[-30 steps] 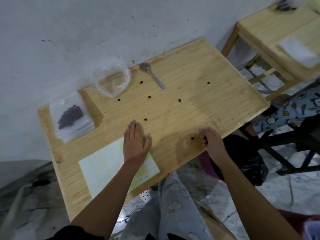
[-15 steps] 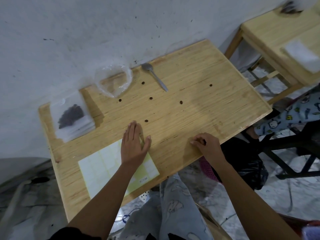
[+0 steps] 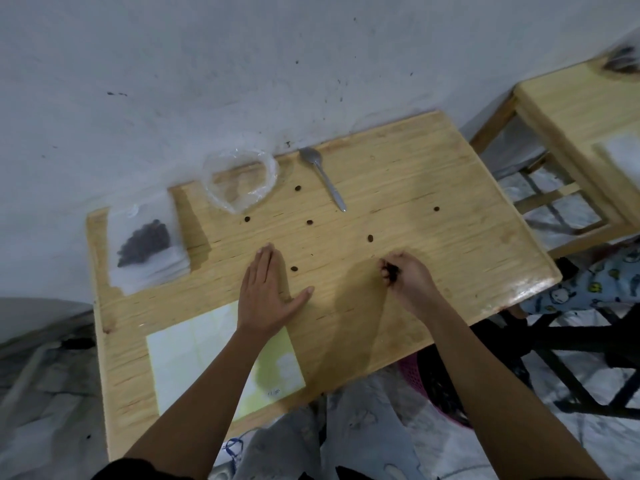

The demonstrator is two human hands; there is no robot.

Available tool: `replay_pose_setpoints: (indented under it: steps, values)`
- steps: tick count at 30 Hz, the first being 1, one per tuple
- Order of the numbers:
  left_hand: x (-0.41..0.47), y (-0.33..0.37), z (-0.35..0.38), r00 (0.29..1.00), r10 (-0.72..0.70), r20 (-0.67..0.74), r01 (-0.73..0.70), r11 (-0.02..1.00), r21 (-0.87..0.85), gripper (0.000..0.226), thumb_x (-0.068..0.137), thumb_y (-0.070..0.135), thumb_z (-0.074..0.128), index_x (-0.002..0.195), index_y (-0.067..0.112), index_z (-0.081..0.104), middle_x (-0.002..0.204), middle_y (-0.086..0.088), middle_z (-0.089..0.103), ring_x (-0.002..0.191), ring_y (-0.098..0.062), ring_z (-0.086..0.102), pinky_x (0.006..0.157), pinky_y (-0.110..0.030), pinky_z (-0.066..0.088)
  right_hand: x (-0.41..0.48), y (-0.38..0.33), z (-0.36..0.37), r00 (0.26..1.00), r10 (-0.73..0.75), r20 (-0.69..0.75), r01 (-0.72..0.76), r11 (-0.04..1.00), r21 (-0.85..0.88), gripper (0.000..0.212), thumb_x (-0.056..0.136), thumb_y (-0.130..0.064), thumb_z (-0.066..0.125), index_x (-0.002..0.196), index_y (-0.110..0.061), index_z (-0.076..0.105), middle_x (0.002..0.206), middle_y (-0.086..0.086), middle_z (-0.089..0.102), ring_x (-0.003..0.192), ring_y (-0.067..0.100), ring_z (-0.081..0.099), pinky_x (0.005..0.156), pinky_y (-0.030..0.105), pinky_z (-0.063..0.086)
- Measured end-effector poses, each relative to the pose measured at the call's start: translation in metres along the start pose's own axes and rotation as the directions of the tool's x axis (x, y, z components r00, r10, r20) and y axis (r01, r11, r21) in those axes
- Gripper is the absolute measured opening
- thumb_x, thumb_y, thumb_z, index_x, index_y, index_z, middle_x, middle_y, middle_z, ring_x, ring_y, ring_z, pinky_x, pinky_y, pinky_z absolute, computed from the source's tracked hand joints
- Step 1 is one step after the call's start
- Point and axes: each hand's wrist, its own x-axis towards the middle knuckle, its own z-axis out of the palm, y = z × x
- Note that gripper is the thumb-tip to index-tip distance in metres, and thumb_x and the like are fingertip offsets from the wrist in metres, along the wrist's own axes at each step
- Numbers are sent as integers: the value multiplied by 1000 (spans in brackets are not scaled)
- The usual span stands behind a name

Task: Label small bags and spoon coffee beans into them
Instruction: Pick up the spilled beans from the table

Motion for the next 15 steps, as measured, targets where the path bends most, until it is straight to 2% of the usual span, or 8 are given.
replay_pose_setpoints:
  steps: [1, 3, 5, 7, 9, 11, 15]
  values:
    - [4, 3, 0, 1000, -27, -3, 27, 1000, 6, 107, 70, 80, 32, 149, 10, 14, 159, -2, 7, 146, -13, 1, 118, -32, 2, 8, -6, 1, 1000, -22, -6, 22, 999, -46, 25, 96, -2, 40, 74, -11, 49, 71, 7, 52, 62, 15, 45, 58, 25, 36]
    - [10, 10, 0, 996, -85, -14, 85, 996, 11, 113, 67, 83, 33, 149, 9, 13, 159, -3, 6, 146, -14, 0, 118, -31, 0, 20, -17, 2, 993, -118, 7, 115, 958, -262, 25, 93, -2, 41, 73, -11, 53, 69, 2, 49, 61, 13, 42, 57, 22, 33]
    - [13, 16, 1, 991, -130, -22, 130, 991, 3, 115, 65, 85, 33, 149, 9, 13, 159, -3, 5, 146, -14, -1, 117, -31, -2, 30, -24, 1, 969, -234, 83, 241, 808, -538, 17, 94, -8, 46, 85, -7, 60, 77, -3, 52, 68, 6, 46, 62, 19, 36]
    - [14, 22, 4, 985, -167, -28, 167, 986, -7, 116, 65, 85, 33, 149, 9, 12, 159, -3, 4, 146, -13, -2, 117, -30, -3, 40, -26, -2, 932, -318, 173, 347, 649, -677, 11, 93, -11, 54, 96, -6, 63, 79, -7, 54, 71, 1, 48, 66, 18, 37]
    - [13, 26, 5, 980, -195, -36, 194, 981, -11, 115, 67, 85, 33, 150, 10, 11, 159, -2, 2, 145, -12, -5, 117, -31, -3, 47, -29, -1, 895, -371, 248, 422, 525, -739, 9, 87, -11, 63, 96, -10, 63, 68, -11, 47, 60, 2, 43, 58, 12, 34]
    - [12, 28, 7, 977, -208, -45, 208, 978, -6, 114, 68, 85, 34, 150, 9, 11, 159, -2, 3, 145, -12, -4, 118, -31, -3, 52, -31, 0, 870, -393, 298, 462, 437, -772, 15, 81, -13, 70, 95, -13, 64, 65, -12, 43, 56, 4, 38, 53, 9, 36]
    - [12, 27, 8, 976, -214, -36, 215, 976, 21, 113, 69, 85, 33, 150, 10, 7, 159, -1, 2, 144, -10, -6, 117, -31, -4, 60, -31, -1, 855, -391, 342, 496, 418, -761, 14, 78, -11, 73, 89, -11, 65, 68, -12, 45, 58, 5, 38, 55, 7, 36]
